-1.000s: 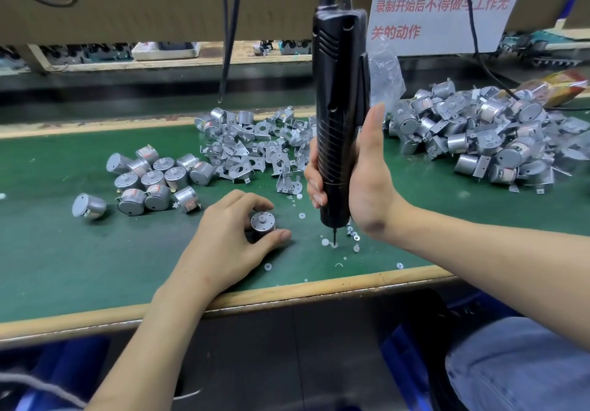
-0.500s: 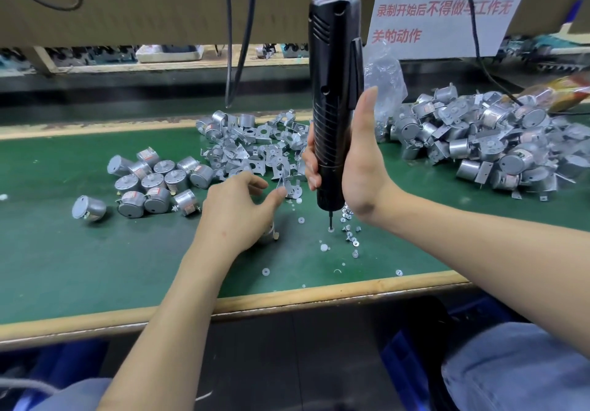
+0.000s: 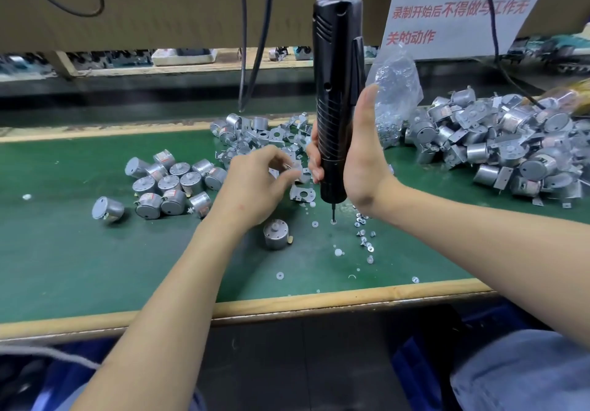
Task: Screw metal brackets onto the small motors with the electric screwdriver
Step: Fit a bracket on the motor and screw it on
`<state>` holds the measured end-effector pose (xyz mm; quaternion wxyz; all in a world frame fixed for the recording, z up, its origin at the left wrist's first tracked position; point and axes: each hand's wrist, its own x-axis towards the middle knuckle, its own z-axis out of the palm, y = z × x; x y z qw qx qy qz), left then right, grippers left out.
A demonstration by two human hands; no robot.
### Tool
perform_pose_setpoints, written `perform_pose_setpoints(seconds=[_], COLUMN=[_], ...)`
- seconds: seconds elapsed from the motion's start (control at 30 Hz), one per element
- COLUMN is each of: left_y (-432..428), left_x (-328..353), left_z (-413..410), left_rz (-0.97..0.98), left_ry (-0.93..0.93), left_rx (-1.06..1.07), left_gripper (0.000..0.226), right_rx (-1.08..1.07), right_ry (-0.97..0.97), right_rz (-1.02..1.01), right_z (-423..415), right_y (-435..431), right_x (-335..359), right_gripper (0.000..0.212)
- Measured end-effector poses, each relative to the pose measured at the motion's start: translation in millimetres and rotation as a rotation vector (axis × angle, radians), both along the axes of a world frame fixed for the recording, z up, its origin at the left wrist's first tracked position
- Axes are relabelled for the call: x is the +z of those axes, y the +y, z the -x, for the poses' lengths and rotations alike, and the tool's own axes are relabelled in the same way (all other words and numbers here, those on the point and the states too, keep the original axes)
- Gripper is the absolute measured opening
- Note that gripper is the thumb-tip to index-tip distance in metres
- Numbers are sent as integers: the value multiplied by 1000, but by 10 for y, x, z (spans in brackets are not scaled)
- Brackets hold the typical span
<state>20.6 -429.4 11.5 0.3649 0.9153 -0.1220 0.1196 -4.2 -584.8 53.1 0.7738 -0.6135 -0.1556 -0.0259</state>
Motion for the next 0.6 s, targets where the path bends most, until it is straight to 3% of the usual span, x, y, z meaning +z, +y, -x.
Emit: perform_pose_setpoints(seconds=[0.2,0.33,0.43,0.6], left_y=[235,296,326,417], left_x=[-4,-84,-187,-263], left_z=[187,345,477,607], left_rz=[294,637,665,703], left_ry=[-63,124,188,128], left_rx=[285,270,294,316], left_gripper=[24,20,19,23], right_rx=[12,3,8,61], right_ry=[11,9,8,27], right_rz=[17,38,43,39], right_z=[-46,-108,-146,-169], right_y=[54,109,226,396], right_x=[59,151,222,193], right_gripper=[91,77,75,76])
